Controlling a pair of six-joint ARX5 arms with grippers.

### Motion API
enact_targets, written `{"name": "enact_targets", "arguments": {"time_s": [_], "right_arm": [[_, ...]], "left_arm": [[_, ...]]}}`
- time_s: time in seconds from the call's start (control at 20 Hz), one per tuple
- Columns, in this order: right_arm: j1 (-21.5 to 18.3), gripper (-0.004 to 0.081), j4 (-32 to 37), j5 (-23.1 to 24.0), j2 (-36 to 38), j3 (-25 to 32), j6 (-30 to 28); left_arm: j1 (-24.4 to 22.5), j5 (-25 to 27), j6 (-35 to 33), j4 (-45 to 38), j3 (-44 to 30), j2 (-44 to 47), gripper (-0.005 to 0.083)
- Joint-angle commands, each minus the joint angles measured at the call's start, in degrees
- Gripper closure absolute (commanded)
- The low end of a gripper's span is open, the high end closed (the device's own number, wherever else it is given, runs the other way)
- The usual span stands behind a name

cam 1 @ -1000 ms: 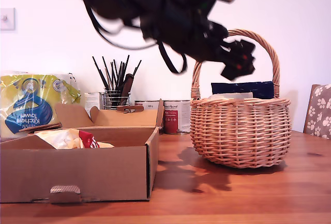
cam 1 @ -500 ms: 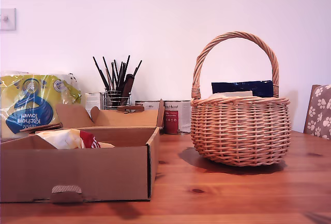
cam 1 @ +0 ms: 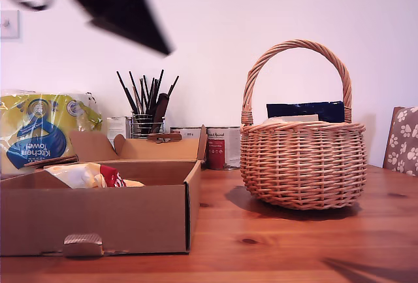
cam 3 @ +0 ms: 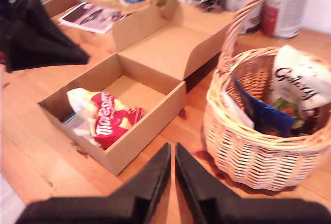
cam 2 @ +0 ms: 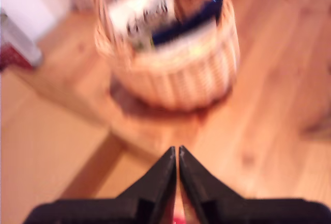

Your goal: Move the bags of Easter eggs from the cardboard box on the left into the woven basket on the right side.

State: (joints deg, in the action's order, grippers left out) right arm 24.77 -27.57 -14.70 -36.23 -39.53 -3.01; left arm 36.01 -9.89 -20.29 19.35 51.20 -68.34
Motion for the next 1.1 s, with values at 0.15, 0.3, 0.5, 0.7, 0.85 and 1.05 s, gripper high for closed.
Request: {"name": "enact_targets", "arguments": {"time_s": [0.15, 0.3, 0.5, 0.7, 0.85, 1.05], "right_arm": [[-0.02, 0.0780, 1.11, -1.55, -0.37, 1.16, -1.29], [-0.04, 0.0780, 1.14, -1.70, -0.37, 1.16, -1.81], [-0.04, 0.0780, 1.14, -1.73, -0.37, 1.16, -1.95], [-0.02, 0.0780, 1.09, -1.79, -0.37, 1.16, -1.95], [-0.02, 0.0780, 1.09, -1.88, -0.37, 1.16, -1.95], [-0.02, 0.0780, 0.96, -1.90, -0.37, 1.16, -1.95]], "left_arm": [[-4.35, 0.26, 5.88, 2.49, -0.72, -1.29, 0.0158], [-5.88, 3.37, 8.24, 2.27, -0.50, -4.07, 0.0036], [-7.13, 3.30, 8.52, 3.98, 1.55, -10.10, 0.0036], [-7.21, 3.23, 9.86, 8.35, 6.95, -17.79, 0.0036], [-7.87, 3.26, 11.54, 12.81, 10.64, -24.26, 0.0036], [-8.00, 3.34, 12.74, 16.85, 12.83, -30.82, 0.0036]]}}
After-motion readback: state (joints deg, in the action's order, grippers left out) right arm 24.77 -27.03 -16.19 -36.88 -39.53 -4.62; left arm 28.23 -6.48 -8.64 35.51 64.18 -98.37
